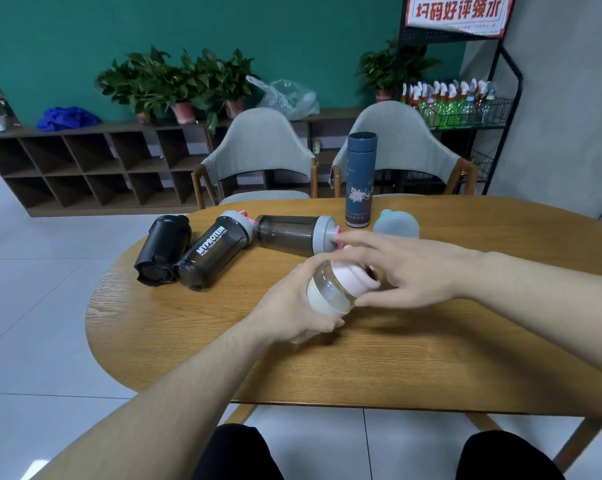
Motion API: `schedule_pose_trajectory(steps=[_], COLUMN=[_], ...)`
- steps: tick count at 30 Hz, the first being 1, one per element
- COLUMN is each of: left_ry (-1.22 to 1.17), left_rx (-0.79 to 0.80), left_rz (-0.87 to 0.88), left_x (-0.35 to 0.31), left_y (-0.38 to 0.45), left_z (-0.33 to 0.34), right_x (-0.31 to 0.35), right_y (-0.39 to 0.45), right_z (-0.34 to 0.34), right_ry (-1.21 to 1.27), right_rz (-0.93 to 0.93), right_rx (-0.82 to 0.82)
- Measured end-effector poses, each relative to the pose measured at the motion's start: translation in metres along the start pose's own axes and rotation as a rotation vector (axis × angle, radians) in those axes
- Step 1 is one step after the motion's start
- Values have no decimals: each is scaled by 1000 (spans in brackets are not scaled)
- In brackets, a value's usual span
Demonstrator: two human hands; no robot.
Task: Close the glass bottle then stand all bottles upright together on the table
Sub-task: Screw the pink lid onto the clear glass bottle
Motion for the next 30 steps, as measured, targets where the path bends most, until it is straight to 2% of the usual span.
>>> schedule_pose_trajectory(steps=[2, 5, 7, 10, 12, 16, 17, 19, 21, 24, 27, 30], left_ry=[-5, 28, 54, 62, 76, 170, 184, 166, 103, 41, 7, 30], left_rx=[6, 32, 33, 25, 32, 53, 58, 57, 54, 59, 77, 59], left_rz=[-10, -10, -2, -4, 3, 47, 50, 29, 0, -16, -3, 1], left_x=[2, 3, 3, 5, 5, 0, -1, 0, 1, 2, 4, 6], left_y=[1, 2, 3, 4, 4, 4, 4, 4, 4, 4, 3, 3], left_z=[-1, 1, 2, 3, 5, 7, 7, 6, 4, 0, -1, -1], right_x=[-3, 0, 6, 13, 15, 12, 11, 8, 6, 14, 13, 11], right_y=[-2, 2, 6, 15, 23, 25, 23, 17, 9, -4, -5, -2], right_z=[0, -1, 1, 9, 12, 10, 9, 11, 14, 7, 2, 3], right_ry=[-106, -155, -69, 248, 373, 627, 653, 625, 486, 148, -110, -171], right_rz=[-90, -25, 131, 432, 609, 856, 847, 717, 470, 155, 51, 68], right_rx=[12, 0, 13, -18, -22, 186, 192, 90, 16, 45, 80, 92])
Point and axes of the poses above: each hand's wrist, its own y-axis towards the middle knuckle, its own z-axis out of the palm, x = y × z, the point moved 2 cm from there along y, towards the middle knuckle, and after that the axes turned 1 degree about x, right-handed, at the moved point
